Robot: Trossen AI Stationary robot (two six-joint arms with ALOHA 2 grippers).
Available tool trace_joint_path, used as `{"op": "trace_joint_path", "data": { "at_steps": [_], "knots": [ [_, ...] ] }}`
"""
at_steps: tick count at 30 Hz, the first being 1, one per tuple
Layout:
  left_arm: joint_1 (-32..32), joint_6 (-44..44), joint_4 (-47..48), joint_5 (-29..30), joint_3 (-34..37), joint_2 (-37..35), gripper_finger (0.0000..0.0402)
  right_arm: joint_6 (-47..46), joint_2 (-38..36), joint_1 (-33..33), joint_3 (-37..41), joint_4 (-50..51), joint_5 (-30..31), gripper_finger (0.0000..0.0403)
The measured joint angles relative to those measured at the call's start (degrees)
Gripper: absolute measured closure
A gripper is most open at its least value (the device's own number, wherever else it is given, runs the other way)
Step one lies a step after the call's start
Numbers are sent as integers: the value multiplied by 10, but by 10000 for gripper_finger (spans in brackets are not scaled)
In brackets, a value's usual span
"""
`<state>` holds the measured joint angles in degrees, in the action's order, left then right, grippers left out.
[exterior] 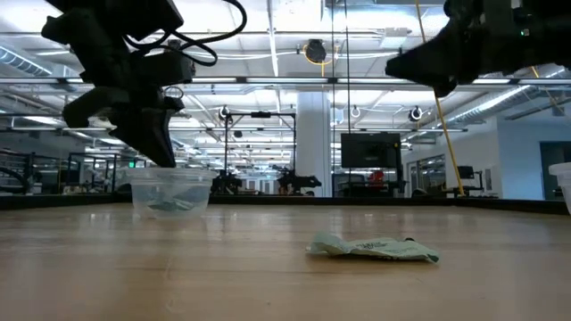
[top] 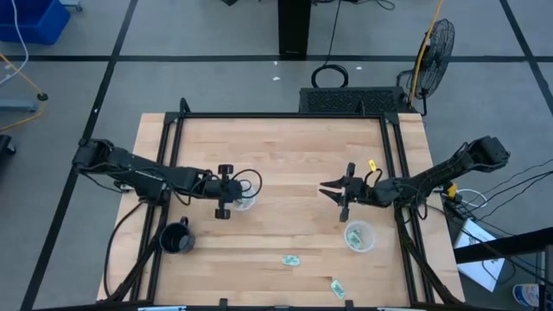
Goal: Pick and place Stevia / Truvia into bins
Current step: Put the green stevia packet into the left transparent container, then put the green stevia packet into the right transparent container
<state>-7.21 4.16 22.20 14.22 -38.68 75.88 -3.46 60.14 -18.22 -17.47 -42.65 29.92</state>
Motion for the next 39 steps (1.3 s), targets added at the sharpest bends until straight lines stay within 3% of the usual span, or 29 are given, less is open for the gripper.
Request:
{"op": "trace_joint_path", "data": {
  "at_steps": [6,13,17,21,26,29,32,39],
  "knots": [
    [10,-3,-13,-22,0,0,371,11,13,-15,0,22,0,312],
    [10,-12,-15,-18,0,0,287,16,44,-18,-3,-3,0,274],
    [10,7,-35,2,-1,0,250,32,72,-18,-42,0,-23,256],
    [10,29,-43,13,-13,-5,239,39,113,-23,-121,88,-47,248],
    [9,40,-43,13,-40,-14,238,17,205,-41,-241,228,-49,248],
    [7,47,-49,14,-59,-15,238,-12,271,-57,-292,258,-102,248],
    [7,48,-45,14,-68,-15,238,-59,332,-78,-327,244,-152,249],
    [8,48,-58,14,-69,-15,238,-158,456,-131,-367,168,-152,252]
  ]
}}
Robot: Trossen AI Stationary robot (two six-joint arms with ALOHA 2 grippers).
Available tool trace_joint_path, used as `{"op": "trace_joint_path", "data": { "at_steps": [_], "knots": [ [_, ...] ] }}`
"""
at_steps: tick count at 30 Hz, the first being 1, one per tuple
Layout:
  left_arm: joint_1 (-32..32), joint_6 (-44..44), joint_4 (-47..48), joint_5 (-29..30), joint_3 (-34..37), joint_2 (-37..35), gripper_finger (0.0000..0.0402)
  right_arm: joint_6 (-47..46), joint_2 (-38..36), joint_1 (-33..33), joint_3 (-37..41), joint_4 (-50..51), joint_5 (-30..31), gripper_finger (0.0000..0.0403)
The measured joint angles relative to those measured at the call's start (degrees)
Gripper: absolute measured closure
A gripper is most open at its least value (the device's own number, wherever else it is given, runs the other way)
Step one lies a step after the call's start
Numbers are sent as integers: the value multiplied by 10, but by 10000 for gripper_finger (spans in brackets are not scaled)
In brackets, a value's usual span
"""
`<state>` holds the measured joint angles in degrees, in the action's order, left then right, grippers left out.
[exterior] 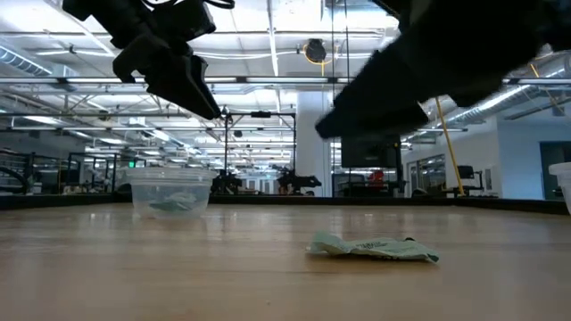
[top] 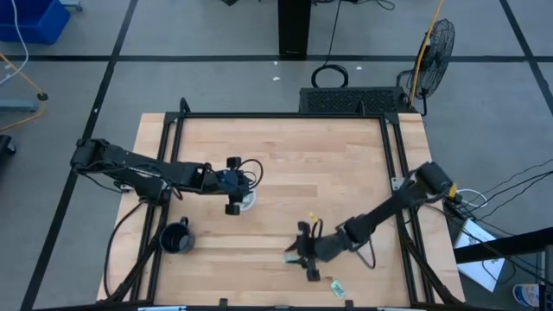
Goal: Pick and place Stevia / Truvia into bins
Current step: Put the green stevia packet into the right transparent container
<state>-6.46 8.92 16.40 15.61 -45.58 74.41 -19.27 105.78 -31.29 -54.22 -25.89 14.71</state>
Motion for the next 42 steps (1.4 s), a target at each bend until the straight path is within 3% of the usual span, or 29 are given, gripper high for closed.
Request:
{"op": "trace_joint_path", "data": {
  "at_steps": [5,8,11,25,29,35,42],
  "knots": [
    [0,-4,0,-1,0,0,238,-58,79,-24,-28,-4,3,253],
    [0,-4,0,-1,0,0,238,-53,113,-30,-35,-6,38,253],
    [0,-5,0,-1,0,0,238,-39,122,-31,-36,-7,76,256],
    [0,0,0,-2,0,0,238,13,120,-23,-37,49,133,277],
    [0,0,0,-2,0,0,238,5,119,-16,-38,63,118,308],
    [0,0,0,-2,0,0,238,14,117,-8,-37,70,108,390],
    [0,18,0,-2,0,0,238,54,63,2,-32,99,107,400]
  ]
}}
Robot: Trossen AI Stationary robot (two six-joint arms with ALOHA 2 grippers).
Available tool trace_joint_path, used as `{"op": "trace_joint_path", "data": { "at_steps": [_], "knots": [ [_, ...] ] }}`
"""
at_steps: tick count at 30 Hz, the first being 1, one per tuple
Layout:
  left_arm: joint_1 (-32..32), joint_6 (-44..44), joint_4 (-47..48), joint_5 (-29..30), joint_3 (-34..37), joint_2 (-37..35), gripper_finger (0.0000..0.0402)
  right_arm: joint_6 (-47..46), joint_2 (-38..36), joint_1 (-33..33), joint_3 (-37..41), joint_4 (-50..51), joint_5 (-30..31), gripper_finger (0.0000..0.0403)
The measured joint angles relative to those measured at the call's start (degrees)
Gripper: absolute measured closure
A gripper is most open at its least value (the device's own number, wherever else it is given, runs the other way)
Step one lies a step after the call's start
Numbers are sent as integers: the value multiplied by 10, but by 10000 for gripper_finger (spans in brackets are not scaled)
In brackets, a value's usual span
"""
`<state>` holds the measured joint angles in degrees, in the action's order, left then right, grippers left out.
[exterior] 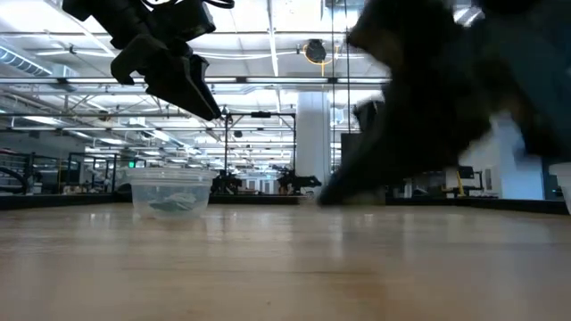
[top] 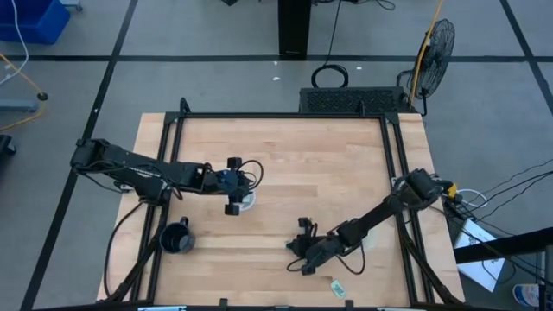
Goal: Pick and place Stevia / Truvia into bins
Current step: Put the green stevia packet into the right transparent container
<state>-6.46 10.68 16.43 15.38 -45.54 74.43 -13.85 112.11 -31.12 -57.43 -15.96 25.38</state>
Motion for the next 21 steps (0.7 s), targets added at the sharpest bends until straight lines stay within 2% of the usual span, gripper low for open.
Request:
{"op": "trace_joint_path", "data": {
  "at_steps": [6,9,12,17,21],
  "knots": [
    [0,1,0,1,0,0,238,10,-103,0,-2,61,0,402],
    [0,1,0,1,0,0,238,-50,-170,-12,-2,128,-1,402],
    [0,1,0,1,0,0,238,-179,-239,-34,-3,254,-17,402],
    [0,0,0,1,0,0,238,-486,-306,-76,-3,477,-89,402],
    [0,0,0,1,0,0,238,-630,-325,-111,-3,596,-148,402]
  ]
}}
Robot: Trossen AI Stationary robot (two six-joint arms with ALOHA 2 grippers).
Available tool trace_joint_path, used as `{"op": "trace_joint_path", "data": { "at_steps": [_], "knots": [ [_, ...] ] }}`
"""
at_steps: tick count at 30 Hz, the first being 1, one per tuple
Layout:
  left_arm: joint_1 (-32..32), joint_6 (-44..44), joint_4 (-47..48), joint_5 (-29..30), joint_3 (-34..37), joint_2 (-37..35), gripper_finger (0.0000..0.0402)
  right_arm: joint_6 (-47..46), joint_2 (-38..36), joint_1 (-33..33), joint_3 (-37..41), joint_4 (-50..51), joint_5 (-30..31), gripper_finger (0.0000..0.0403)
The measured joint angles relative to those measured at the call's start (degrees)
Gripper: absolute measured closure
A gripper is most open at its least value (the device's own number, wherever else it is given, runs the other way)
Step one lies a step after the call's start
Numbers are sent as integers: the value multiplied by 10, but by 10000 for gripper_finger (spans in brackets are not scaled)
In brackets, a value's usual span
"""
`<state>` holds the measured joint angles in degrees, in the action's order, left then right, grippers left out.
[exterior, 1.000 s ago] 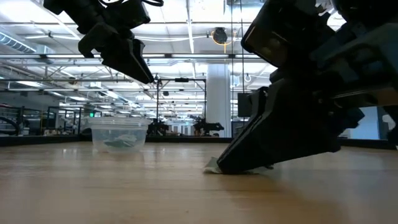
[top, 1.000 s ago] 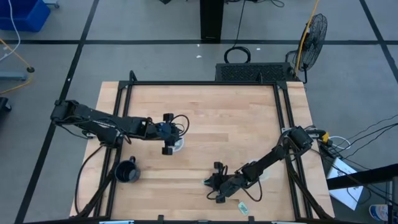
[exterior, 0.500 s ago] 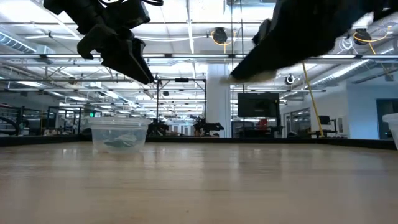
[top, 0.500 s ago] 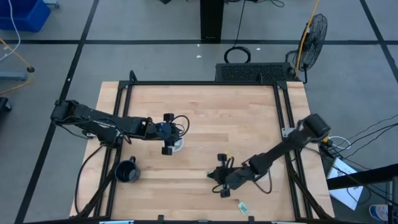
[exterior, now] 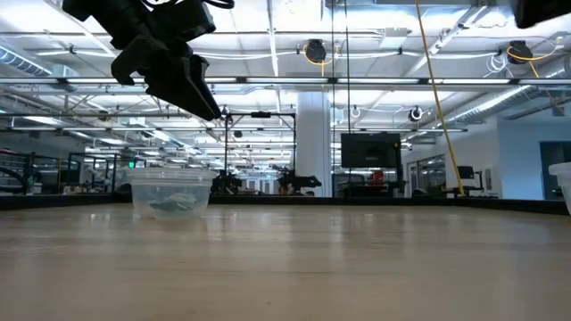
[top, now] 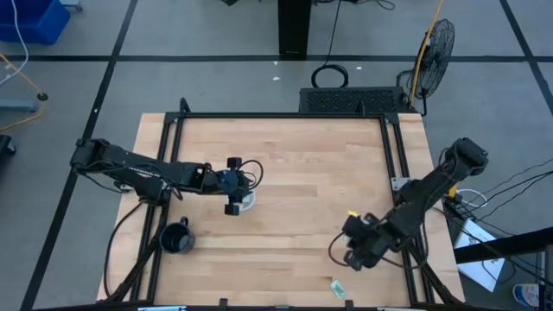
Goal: Pick and place Stevia / Truvia into bins
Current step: Put the green stevia packet into the right transparent container
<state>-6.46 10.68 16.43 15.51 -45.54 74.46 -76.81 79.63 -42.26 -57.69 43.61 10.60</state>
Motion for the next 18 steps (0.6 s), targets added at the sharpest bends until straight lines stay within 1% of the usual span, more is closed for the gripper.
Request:
{"op": "trace_joint_path", "data": {
  "at_steps": [4,9,11,18],
  "knots": [
    [0,-2,0,0,0,0,238,-73,-7,-25,0,79,-7,402],
    [0,-2,0,0,0,0,238,-122,-3,-32,2,155,-4,403],
    [0,-3,0,0,0,0,238,-132,-3,-32,14,152,-3,403],
    [0,-4,-4,0,0,0,238,-136,-3,-24,82,74,-3,402]
  ]
}}
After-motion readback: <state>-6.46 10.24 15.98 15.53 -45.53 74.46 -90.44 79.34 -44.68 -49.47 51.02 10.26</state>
